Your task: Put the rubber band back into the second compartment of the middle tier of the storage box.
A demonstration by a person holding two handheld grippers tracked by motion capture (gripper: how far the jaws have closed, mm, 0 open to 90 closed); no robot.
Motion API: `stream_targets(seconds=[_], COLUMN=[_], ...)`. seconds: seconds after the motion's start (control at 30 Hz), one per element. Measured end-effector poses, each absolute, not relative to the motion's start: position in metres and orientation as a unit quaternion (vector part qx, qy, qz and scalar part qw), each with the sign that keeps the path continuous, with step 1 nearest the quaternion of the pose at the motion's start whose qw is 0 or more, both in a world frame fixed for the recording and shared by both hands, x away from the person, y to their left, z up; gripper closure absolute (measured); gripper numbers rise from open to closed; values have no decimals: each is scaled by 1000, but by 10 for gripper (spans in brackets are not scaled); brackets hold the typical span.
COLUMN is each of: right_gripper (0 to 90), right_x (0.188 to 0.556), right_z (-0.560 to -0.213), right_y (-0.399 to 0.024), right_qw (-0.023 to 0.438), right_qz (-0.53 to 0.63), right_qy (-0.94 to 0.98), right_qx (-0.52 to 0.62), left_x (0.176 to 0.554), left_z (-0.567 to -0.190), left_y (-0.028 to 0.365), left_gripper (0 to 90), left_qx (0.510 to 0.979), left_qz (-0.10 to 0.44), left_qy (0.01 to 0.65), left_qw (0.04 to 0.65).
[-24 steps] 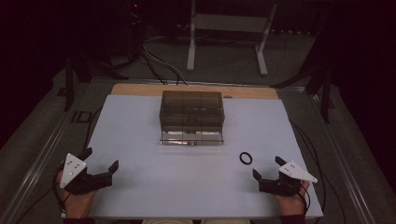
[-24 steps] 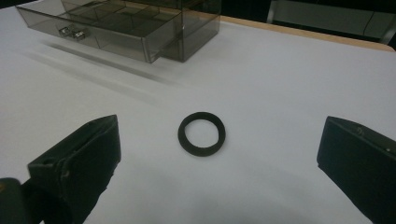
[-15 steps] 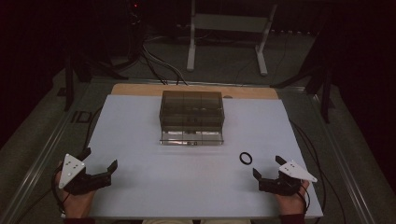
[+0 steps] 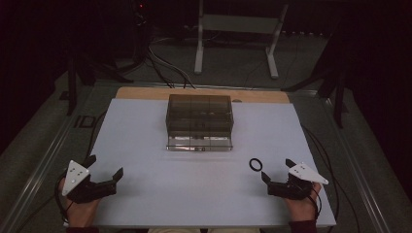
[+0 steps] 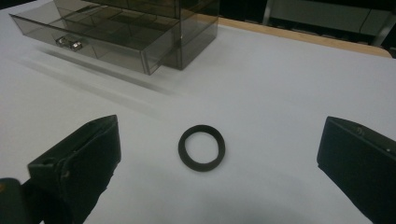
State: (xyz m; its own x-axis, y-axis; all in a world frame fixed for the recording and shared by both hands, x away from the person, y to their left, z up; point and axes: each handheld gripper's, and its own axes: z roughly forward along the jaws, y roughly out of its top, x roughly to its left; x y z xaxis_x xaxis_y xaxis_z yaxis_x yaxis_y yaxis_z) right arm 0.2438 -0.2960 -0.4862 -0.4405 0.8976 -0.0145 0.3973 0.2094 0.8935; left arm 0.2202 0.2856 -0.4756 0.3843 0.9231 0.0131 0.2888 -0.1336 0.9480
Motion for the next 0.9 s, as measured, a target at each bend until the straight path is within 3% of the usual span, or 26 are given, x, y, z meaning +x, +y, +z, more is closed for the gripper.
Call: stream_targets(seconds=[0.9], right_gripper=[0], right_x=[285], right_z=[-471], right_y=[-285], right_qw=[230], right_qz=[415], right_qy=[745], right_qx=[469], left_x=[221], left_z=[-481], left_y=[285], left_gripper=[4], left_qx=[678], left_qz=[328], left_qy=[457], left_qw=[474])
